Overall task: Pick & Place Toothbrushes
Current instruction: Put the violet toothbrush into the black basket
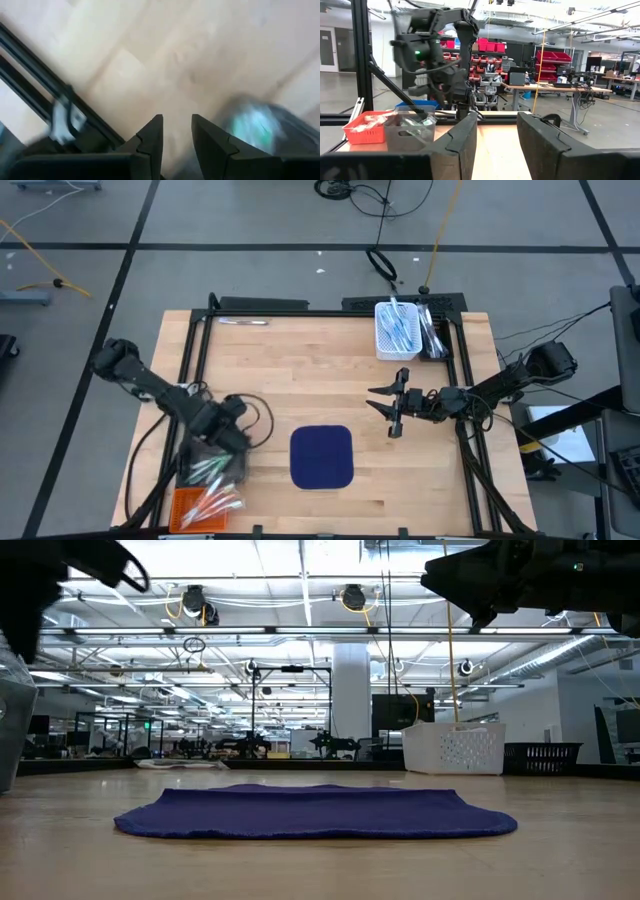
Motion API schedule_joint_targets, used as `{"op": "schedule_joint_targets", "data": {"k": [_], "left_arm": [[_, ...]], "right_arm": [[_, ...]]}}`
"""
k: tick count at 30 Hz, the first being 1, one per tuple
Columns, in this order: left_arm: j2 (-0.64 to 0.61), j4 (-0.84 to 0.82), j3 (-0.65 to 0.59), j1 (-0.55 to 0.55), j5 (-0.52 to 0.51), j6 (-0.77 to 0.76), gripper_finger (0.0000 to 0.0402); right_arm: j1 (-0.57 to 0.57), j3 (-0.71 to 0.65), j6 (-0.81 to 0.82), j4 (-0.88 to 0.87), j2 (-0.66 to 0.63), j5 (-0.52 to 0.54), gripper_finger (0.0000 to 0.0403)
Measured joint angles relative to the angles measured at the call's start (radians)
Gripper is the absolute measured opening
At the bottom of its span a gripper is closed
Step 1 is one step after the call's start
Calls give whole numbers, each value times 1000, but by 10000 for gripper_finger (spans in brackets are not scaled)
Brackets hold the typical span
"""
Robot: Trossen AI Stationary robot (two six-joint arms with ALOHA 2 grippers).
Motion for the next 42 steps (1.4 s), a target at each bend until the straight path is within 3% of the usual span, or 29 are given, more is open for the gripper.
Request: {"op": "schedule_joint_targets", "data": {"k": [10, 16, 24, 32, 42], "left_arm": [[0, 58, 0, 390, -86, 393, 104], [0, 219, 0, 635, -86, 689, 104], [4, 394, 0, 921, -80, 977, 104], [90, 608, 0, 1136, 25, 1159, 104], [264, 799, 1, 1293, 45, 1300, 104]], "right_arm": [[0, 0, 0, -1, 0, 0, 132], [0, 0, 0, -19, 0, 0, 132], [0, 0, -1, -30, 0, -1, 132], [0, 0, 5, 1, 0, -1, 132], [0, 0, 34, -12, 0, -1, 132]]}}
